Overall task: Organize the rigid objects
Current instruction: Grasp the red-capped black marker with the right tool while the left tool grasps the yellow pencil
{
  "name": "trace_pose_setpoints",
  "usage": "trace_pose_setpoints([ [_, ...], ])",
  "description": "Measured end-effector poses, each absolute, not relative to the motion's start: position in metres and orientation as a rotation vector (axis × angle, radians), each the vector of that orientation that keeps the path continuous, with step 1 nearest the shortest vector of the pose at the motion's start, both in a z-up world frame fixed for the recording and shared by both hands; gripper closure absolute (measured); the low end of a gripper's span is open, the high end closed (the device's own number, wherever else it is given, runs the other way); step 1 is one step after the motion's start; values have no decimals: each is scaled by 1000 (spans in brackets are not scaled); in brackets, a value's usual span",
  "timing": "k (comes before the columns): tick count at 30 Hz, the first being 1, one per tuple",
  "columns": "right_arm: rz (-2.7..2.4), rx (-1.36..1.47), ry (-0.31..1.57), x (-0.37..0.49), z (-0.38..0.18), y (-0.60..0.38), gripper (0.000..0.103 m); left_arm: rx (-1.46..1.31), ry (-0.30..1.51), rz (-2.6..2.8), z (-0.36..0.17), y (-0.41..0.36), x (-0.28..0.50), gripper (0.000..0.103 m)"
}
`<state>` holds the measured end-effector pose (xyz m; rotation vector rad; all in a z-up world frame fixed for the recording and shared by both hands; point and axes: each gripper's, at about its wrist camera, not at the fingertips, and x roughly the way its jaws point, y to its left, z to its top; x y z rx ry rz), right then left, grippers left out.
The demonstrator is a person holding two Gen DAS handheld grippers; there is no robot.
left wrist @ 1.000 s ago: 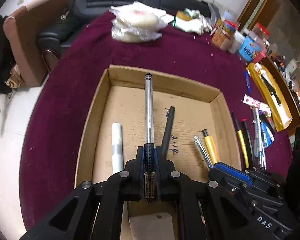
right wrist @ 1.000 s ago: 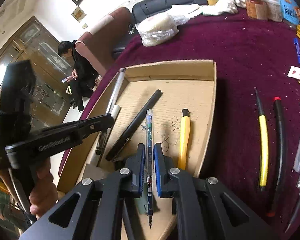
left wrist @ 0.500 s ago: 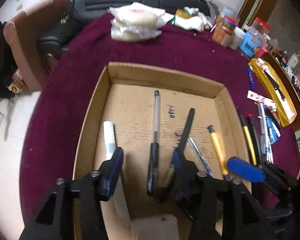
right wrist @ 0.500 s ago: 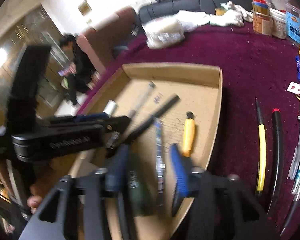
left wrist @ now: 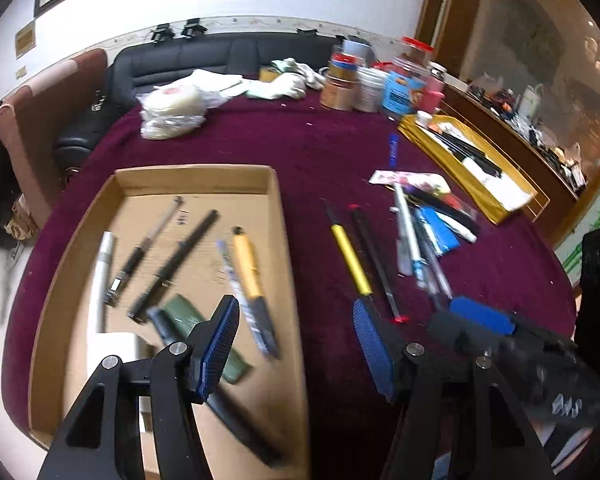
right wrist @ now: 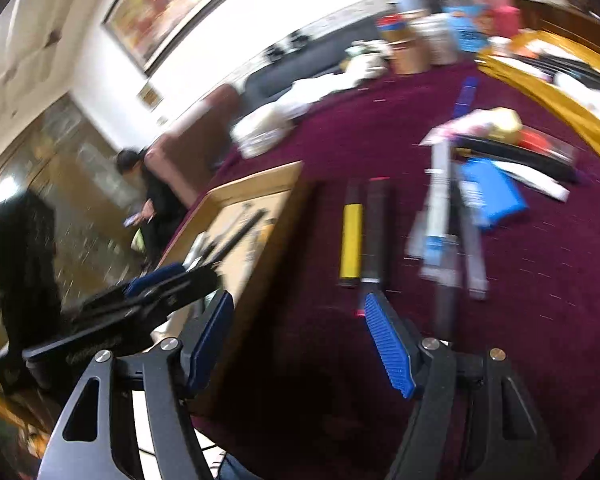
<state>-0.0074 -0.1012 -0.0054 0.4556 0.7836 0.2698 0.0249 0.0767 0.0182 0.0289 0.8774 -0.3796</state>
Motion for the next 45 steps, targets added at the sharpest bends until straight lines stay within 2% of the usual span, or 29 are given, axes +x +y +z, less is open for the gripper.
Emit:
trace_pose_setpoints([
  [7, 205, 423, 875, 28, -21, -110, 67, 31, 882, -375, 23, 76, 19, 40],
  [10, 155, 382, 917, 47, -31, -106, 74, -1, 903, -369, 19, 81, 27, 40],
  [14, 145, 378, 985, 75, -50, -102, 76, -31, 937, -369, 12, 85, 40, 40],
  [15, 131, 352, 964, 75, -49, -99, 84, -34, 944, -369, 11, 85, 44, 40],
  [16, 95, 291, 970, 76, -49, -94, 87, -34, 949, -371, 11, 84, 48, 40],
  [23, 99, 280, 985, 45, -45, -98, 88, 27, 986, -392, 12, 52, 83, 40],
  [33, 40, 359, 795, -6, -21, -164, 88, 174, 1109, -424, -15, -25, 138, 42],
  [38, 46, 440, 820, 5, -42, -189, 88, 244, 1164, -420, -38, -50, 145, 59],
  [43, 44, 401, 795, 5, -40, -182, 88, 283, 1171, -378, -52, -57, 149, 67],
  [45, 51, 408, 804, 5, -40, -182, 88, 289, 1162, -379, -51, -57, 146, 86],
])
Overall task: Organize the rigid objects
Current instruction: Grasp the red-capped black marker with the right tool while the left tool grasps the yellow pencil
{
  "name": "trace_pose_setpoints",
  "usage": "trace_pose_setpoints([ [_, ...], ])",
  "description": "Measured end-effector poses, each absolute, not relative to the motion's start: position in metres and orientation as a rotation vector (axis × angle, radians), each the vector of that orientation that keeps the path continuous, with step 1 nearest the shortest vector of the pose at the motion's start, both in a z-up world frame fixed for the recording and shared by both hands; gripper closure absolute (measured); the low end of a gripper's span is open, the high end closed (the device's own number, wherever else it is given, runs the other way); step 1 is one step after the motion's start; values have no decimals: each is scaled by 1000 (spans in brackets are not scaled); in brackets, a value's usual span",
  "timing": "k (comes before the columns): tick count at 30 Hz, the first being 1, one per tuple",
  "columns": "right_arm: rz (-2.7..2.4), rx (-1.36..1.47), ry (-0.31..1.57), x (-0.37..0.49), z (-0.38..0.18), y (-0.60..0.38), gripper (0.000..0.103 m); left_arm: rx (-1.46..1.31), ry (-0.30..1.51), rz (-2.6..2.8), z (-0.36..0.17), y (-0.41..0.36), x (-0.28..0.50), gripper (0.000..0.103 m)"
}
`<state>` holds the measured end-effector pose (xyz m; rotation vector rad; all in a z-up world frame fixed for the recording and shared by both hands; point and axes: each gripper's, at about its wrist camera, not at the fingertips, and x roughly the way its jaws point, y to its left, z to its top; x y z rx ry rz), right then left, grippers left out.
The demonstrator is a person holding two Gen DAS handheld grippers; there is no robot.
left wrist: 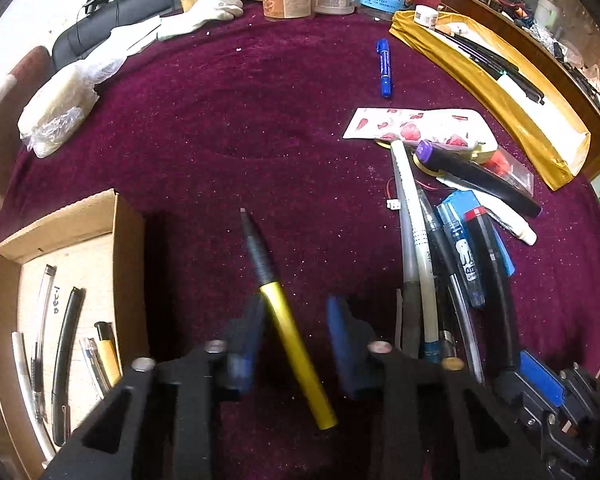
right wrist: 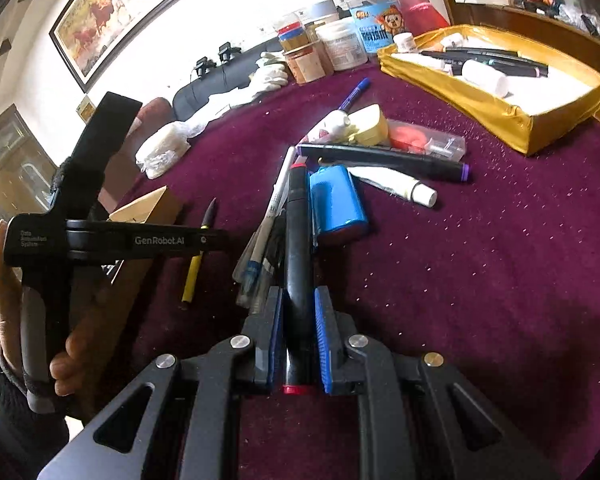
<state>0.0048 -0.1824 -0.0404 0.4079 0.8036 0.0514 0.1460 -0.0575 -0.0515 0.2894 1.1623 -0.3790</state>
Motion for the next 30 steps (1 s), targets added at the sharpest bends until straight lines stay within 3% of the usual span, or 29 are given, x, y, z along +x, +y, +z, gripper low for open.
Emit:
trace_pose_setpoints([
  [1, 51, 411, 809, 4, -41, -182, 88, 292, 1163, -382, -51, -57, 144, 93],
  [4, 51, 422, 816, 3, -42, -183, 88, 267, 1174, -397, -51, -49, 133, 96],
  [12, 34, 383, 825, 6, -42, -178, 88, 18, 1161, -515, -30, -3, 104, 96],
  [20, 58, 453, 809, -5, -37, -168, 88, -174, 1058, -464, 17, 99, 68, 96],
  [30, 443, 406, 822, 18, 10, -53, 88, -225, 951, -262, 35, 197, 75, 96],
])
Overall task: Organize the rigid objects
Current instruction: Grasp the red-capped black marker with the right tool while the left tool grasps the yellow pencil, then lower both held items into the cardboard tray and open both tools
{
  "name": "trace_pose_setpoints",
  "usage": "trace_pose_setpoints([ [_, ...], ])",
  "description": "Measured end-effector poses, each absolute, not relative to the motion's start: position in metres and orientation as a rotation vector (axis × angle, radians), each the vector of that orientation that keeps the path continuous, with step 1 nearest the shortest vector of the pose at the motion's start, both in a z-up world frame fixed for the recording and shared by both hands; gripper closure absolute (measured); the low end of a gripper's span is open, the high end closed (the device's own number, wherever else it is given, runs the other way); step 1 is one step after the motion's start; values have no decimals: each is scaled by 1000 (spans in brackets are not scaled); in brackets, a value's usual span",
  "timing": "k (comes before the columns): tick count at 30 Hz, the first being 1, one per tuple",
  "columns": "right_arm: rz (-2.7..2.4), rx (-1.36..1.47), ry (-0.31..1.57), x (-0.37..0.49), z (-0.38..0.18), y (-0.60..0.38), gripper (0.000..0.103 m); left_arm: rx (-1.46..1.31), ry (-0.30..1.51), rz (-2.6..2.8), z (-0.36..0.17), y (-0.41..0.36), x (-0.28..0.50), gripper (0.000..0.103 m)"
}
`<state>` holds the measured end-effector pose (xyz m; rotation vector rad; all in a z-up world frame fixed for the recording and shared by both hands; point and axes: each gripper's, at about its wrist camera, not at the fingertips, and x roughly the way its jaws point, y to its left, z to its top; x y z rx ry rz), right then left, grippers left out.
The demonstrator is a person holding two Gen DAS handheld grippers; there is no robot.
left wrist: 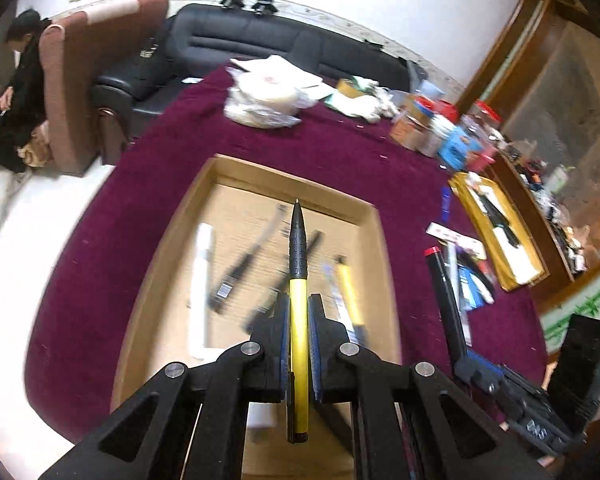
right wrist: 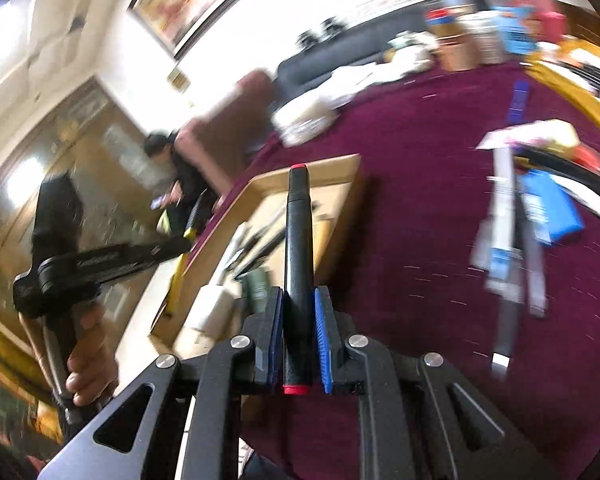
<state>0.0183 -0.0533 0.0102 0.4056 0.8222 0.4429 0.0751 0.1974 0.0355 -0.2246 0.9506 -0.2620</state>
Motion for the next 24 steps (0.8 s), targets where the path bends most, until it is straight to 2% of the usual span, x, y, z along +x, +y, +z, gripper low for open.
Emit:
trace_pose_setpoints([
  [9, 429, 303, 977, 83, -17, 22, 88, -154, 1031, -211, 3, 206, 129, 96],
  [18, 355, 139, 970, 92, -32, 53, 87, -21, 1092, -146, -27, 194, 148, 95],
  [19, 356, 132, 965, 93, -32, 53, 83, -19, 1094, -145, -28, 194, 149, 90],
  [20, 365, 134, 961, 93, -32, 54, 80, -23, 1093, -150, -28, 194, 149, 74],
  [21, 380, 140, 954, 93, -31, 53, 70, -33, 1093, -156, -28, 195, 149, 67],
  [22, 397, 149, 948, 93, -30, 53, 63, -46, 1091, -156, -28, 197, 148, 53],
  [24, 444, 190, 938, 94, -27, 51, 55, -53, 1058, -158, -20, 198, 143, 51],
])
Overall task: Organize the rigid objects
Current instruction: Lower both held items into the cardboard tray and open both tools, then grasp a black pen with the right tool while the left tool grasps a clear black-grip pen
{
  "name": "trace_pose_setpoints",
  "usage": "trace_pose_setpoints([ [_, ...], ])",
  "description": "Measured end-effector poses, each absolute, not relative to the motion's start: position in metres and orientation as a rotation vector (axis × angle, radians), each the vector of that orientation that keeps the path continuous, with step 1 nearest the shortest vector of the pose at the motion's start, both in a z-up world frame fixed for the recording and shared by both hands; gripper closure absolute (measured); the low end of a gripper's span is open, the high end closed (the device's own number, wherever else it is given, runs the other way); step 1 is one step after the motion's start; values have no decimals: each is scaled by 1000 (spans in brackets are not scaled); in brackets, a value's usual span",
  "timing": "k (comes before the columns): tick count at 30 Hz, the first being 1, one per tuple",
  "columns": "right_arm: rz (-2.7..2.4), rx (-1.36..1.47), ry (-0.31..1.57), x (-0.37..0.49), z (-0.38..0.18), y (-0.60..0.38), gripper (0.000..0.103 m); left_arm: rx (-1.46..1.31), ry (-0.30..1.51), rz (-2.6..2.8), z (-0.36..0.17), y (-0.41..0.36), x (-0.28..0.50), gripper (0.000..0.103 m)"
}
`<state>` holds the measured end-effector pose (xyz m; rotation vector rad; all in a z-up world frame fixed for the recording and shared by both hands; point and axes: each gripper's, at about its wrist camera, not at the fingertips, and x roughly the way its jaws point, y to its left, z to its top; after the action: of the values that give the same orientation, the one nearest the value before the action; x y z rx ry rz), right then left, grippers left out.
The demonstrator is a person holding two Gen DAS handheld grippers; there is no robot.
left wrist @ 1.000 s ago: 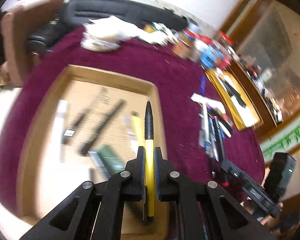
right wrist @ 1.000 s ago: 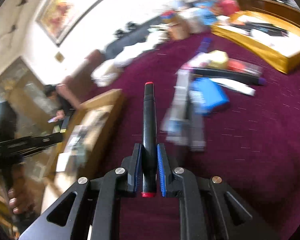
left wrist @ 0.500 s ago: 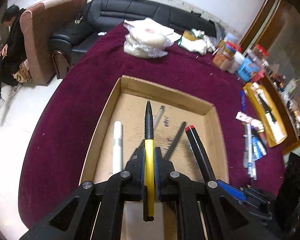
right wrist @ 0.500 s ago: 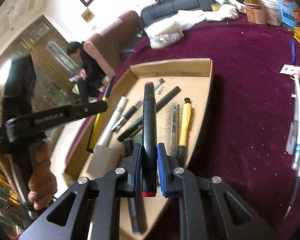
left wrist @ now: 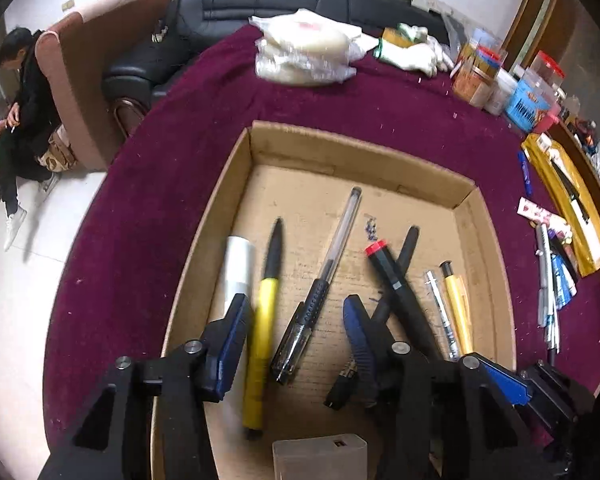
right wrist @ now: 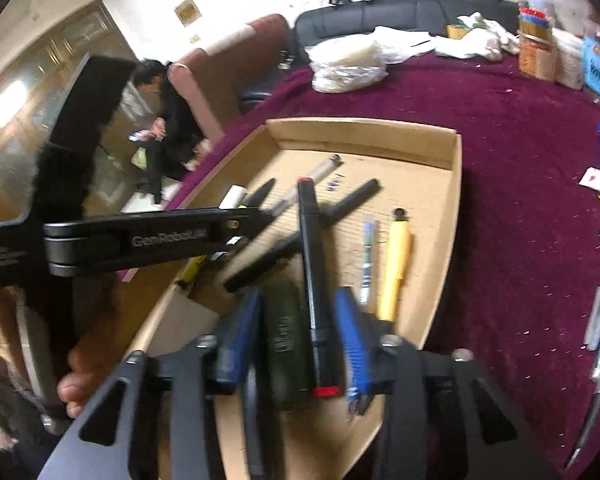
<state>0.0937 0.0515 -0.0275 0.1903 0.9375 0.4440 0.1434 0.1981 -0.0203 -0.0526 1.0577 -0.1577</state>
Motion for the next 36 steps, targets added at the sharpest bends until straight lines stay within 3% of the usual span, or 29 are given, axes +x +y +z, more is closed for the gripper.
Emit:
trace_pose_setpoints([
  [12, 404, 444, 793, 39, -11, -89, 55, -89, 911, -350, 34, 126, 73, 50],
  [20, 108, 530, 847, 33, -33, -205, 78, -55, 988, -472, 22, 56, 51, 50],
  [30, 39, 350, 961, 61, -48, -175, 94, 18, 1040, -499, 7, 30, 35, 50],
  [36, 33, 319, 995, 35, -47, -174, 95, 48, 1090, -521, -7, 9, 34, 50],
])
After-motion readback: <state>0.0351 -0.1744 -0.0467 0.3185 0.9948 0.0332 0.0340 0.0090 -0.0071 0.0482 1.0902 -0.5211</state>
